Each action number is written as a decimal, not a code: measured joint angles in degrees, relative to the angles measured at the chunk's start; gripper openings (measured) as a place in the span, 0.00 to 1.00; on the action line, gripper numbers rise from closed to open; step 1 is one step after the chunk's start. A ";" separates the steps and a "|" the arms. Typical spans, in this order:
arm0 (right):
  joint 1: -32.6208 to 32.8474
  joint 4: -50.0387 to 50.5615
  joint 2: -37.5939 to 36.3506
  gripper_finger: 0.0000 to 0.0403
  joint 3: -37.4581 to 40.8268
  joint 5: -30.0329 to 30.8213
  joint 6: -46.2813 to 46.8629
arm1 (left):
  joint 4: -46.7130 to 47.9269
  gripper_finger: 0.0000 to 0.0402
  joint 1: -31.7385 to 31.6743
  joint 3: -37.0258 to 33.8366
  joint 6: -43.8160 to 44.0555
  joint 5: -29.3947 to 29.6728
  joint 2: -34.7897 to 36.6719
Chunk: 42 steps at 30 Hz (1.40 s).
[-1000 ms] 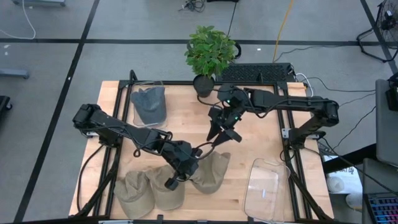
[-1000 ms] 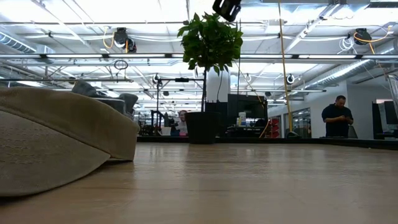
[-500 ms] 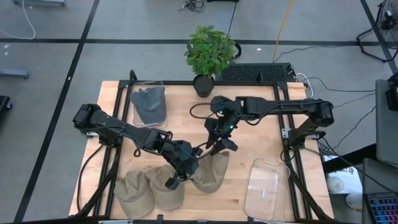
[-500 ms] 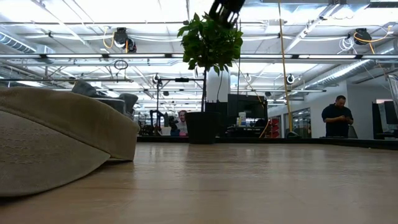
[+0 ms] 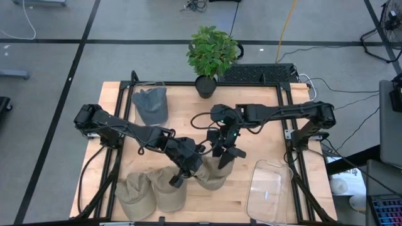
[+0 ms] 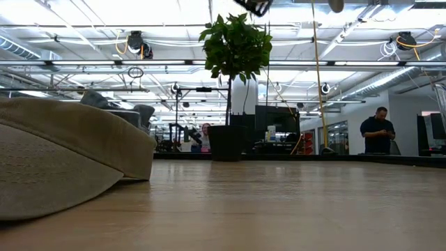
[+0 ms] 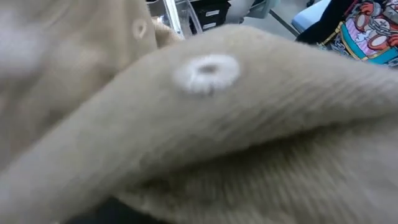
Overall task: Pick & Place hat
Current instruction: Put the top left brown cap into the right transparent bin
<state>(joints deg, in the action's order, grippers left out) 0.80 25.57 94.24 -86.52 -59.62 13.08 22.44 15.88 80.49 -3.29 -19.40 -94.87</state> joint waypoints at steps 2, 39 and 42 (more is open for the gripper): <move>0.67 -1.90 0.00 0.43 0.00 -1.87 1.61 | -0.03 0.02 -0.46 0.00 -0.03 -0.02 -0.01; 10.57 2.10 -6.06 0.34 -0.07 29.52 -8.16 | 2.54 0.02 -0.38 0.00 0.42 2.97 0.00; 10.57 2.02 -6.55 0.33 -0.58 29.57 -7.83 | 2.47 0.02 -0.48 0.00 0.58 3.02 0.00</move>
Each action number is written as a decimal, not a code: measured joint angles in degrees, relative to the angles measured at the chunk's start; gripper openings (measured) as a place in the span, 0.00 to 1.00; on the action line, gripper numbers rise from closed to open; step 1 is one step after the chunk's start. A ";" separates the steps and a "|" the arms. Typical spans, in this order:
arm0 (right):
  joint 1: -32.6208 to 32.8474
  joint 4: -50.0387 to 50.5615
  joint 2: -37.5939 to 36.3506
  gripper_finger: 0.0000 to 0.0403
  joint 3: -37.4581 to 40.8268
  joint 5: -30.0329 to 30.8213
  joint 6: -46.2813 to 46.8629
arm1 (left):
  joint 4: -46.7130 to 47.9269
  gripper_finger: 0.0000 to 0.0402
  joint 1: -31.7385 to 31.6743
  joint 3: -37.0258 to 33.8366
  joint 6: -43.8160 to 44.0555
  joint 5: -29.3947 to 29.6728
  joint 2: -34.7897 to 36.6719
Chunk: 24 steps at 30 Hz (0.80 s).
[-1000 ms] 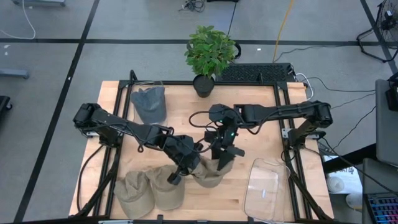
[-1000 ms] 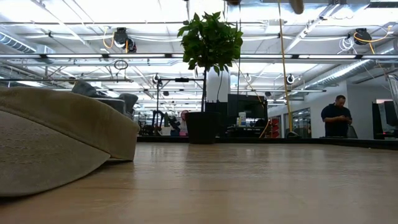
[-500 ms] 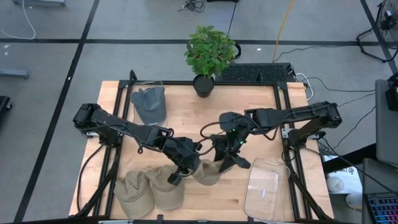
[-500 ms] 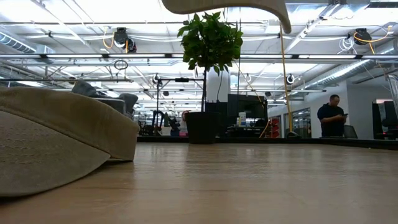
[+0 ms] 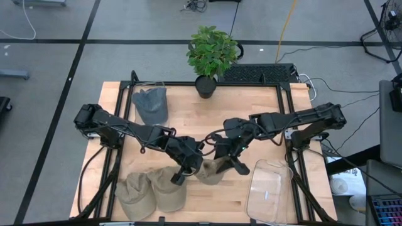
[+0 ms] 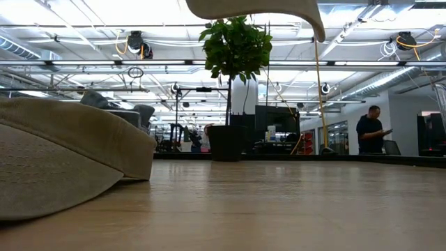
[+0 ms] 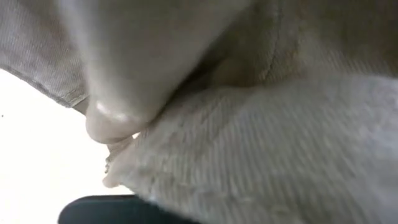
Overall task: Pick & Place hat
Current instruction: Put the top left brown cap into the right transparent bin
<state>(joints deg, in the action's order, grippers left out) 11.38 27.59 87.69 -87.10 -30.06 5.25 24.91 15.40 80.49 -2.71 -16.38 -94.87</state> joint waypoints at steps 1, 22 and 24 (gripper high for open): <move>-0.01 -0.20 -0.01 0.33 -0.05 -0.02 -0.01 | 0.00 0.02 0.00 0.00 0.02 0.00 0.00; 1.64 5.72 -4.58 0.00 -0.05 7.76 -3.34 | 0.79 0.16 -0.02 -0.02 3.31 3.26 1.27; 2.46 7.25 -6.26 0.00 -0.05 12.24 -1.46 | 0.81 0.18 -0.28 -0.02 2.62 3.39 3.02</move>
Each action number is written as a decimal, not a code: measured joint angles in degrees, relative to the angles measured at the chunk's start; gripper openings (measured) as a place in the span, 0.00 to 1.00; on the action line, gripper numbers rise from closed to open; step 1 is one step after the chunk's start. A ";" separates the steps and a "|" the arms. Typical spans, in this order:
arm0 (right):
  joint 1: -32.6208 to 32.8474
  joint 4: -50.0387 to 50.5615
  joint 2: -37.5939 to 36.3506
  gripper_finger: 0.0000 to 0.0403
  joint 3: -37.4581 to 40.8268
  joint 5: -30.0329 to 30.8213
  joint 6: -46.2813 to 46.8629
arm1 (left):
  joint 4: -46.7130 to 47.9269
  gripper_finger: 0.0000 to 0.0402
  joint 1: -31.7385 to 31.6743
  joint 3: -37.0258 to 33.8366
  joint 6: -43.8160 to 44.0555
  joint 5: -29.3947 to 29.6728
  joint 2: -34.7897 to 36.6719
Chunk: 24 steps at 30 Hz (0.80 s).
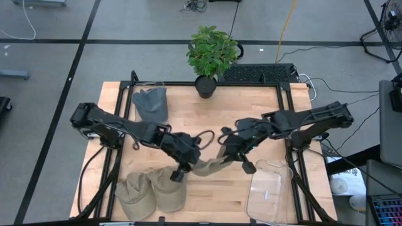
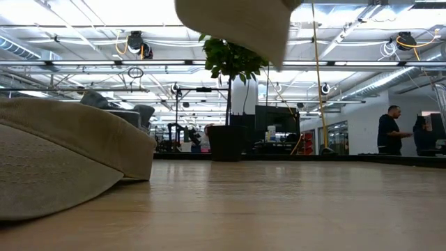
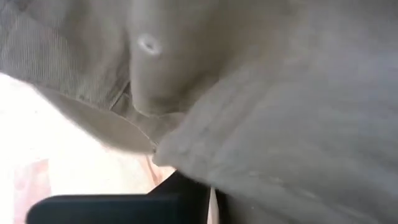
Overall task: Pick & Place hat
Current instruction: Put the top left brown cap into the right transparent bin
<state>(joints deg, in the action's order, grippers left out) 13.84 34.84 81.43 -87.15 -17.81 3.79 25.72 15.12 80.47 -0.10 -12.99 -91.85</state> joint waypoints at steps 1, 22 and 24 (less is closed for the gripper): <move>0.55 1.01 -1.04 0.00 0.00 1.98 1.10 | 0.30 0.19 -0.17 0.00 -0.03 -0.02 1.08; 24.87 15.95 -11.78 0.00 0.02 35.43 19.75 | -2.12 0.19 -5.10 0.07 -6.60 12.50 17.48; 29.10 16.48 -11.97 0.00 0.04 40.11 22.53 | -1.34 0.19 -5.36 -0.02 -6.45 13.24 18.27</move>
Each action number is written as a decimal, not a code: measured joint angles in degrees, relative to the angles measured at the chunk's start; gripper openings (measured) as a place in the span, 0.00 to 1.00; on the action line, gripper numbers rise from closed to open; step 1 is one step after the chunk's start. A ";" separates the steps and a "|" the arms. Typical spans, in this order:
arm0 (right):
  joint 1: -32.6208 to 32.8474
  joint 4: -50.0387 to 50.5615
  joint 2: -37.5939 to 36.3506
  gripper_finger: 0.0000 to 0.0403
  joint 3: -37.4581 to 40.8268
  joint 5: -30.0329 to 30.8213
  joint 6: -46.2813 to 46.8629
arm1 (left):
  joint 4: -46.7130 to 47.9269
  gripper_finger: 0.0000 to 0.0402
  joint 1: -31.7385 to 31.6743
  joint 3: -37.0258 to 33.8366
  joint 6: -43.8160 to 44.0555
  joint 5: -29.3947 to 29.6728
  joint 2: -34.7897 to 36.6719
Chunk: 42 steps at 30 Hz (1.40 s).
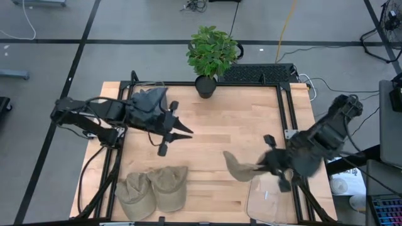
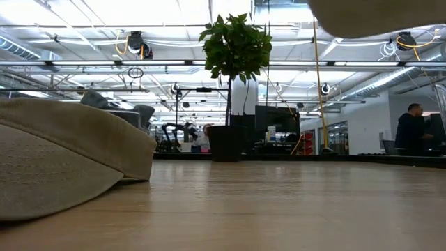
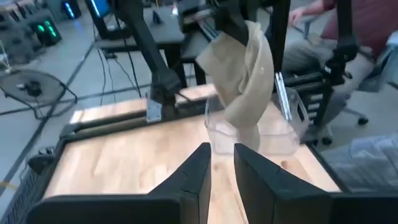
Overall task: Pick & Place hat
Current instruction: Put the top left brown cap into the right transparent bin
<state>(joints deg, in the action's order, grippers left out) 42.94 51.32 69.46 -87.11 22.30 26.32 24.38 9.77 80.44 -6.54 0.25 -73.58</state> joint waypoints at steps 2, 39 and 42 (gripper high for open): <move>3.90 -0.04 -0.16 0.00 0.00 4.19 2.70 | -1.25 0.19 -0.59 0.09 -1.18 0.23 0.23; 32.83 -0.13 19.45 0.00 2.40 28.46 40.31 | -1.94 0.19 -4.66 0.02 -3.50 2.82 3.75; 32.83 -0.63 19.45 0.00 4.75 28.53 41.78 | -1.96 0.19 -4.66 0.02 -3.50 2.82 3.75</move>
<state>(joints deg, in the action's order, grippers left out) 75.77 50.69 88.90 -82.36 50.83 68.10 22.41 5.10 80.47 -10.04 3.07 -69.82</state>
